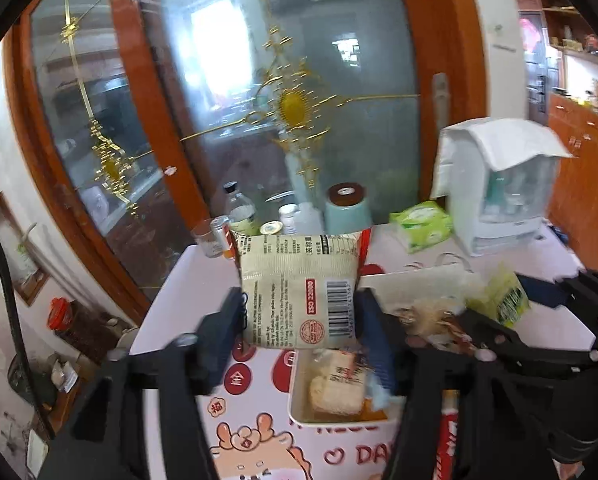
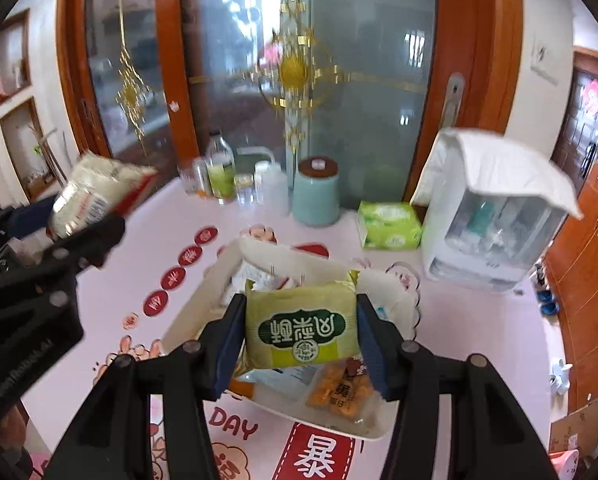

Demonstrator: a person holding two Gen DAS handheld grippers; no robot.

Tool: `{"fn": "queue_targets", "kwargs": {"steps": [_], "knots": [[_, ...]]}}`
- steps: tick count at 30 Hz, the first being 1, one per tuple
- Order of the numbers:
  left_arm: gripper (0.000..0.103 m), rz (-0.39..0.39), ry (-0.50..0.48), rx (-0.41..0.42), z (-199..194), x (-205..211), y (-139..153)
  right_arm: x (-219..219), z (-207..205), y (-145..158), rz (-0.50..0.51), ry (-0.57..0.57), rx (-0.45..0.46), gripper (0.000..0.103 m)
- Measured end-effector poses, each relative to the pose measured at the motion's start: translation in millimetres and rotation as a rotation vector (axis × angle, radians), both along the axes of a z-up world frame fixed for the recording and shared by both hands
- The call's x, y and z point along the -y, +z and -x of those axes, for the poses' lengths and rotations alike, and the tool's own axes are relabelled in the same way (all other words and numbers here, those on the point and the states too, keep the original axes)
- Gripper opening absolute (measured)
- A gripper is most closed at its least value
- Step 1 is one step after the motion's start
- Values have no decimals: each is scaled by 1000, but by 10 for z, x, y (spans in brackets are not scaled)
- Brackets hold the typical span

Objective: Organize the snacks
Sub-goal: 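Carry both packs over the white tray and open both tools to drop them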

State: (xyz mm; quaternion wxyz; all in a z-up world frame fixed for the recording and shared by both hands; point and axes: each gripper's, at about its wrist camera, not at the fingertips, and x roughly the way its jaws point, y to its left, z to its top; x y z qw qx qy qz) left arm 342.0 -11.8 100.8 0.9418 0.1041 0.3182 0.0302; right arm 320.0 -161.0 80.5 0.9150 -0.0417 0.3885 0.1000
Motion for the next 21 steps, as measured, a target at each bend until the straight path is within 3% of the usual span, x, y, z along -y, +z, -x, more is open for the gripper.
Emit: {"fn": "queue_targets", "kwargs": {"steps": [1,2,6,9,14,21], "knots": [[100,-3,4,-12,-55,-17,-85,10,-67,-95,-2,2,-17,57],[103,-2,-4,-30,-113,-30,-166,21,-130,-195,0,-2,-32,59],[103,-33,30,-113,-330,-104,-565,25,-289,-560,-1,-6,-99,60],[103,3,34,-132,-346,-196,-705,27,-348,-747,-8,-11,-134,60],[103,68,14,-132,-273,-294,-714,-2,-358,-907,0,-12,-162,60],[103,70,4,-121,-73,-279,-631,32,-267,-859,-23,-22,-139,60]]}}
